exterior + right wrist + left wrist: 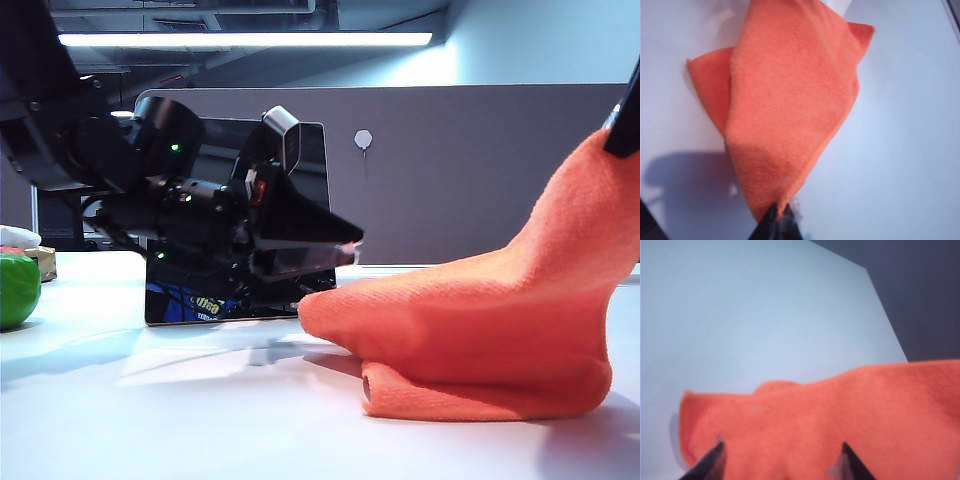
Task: Pick up the cloth from the table and use it to cover the mirror.
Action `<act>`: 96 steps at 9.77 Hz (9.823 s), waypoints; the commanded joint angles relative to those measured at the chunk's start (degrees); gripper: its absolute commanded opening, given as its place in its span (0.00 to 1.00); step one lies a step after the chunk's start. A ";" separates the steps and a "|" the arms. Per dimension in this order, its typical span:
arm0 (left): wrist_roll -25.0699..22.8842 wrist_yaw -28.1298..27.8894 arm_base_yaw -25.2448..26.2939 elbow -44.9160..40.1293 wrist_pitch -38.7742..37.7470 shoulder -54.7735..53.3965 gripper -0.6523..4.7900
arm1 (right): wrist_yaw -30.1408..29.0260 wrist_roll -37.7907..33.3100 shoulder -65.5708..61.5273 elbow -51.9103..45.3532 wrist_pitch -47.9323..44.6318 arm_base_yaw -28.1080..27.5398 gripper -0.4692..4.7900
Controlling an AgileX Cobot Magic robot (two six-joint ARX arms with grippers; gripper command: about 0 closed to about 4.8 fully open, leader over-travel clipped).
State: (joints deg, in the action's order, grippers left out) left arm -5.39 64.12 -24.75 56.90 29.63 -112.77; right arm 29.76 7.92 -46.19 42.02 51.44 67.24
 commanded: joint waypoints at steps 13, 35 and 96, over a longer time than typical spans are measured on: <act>1.33 -4.31 -4.13 14.95 -5.81 -10.23 0.69 | 0.13 -1.97 0.76 0.13 0.98 2.84 0.09; -0.61 -17.05 -11.28 15.39 -8.70 -10.21 0.81 | 5.01 -7.37 19.37 -0.59 16.72 2.67 0.09; 1.18 -51.93 5.33 12.28 -47.91 43.93 0.11 | -34.67 -2.89 -26.82 31.01 -33.14 -36.06 0.09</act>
State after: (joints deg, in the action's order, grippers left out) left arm -3.90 13.23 -19.44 69.12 -18.85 -69.43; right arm -4.38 4.58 -73.06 72.55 19.84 31.09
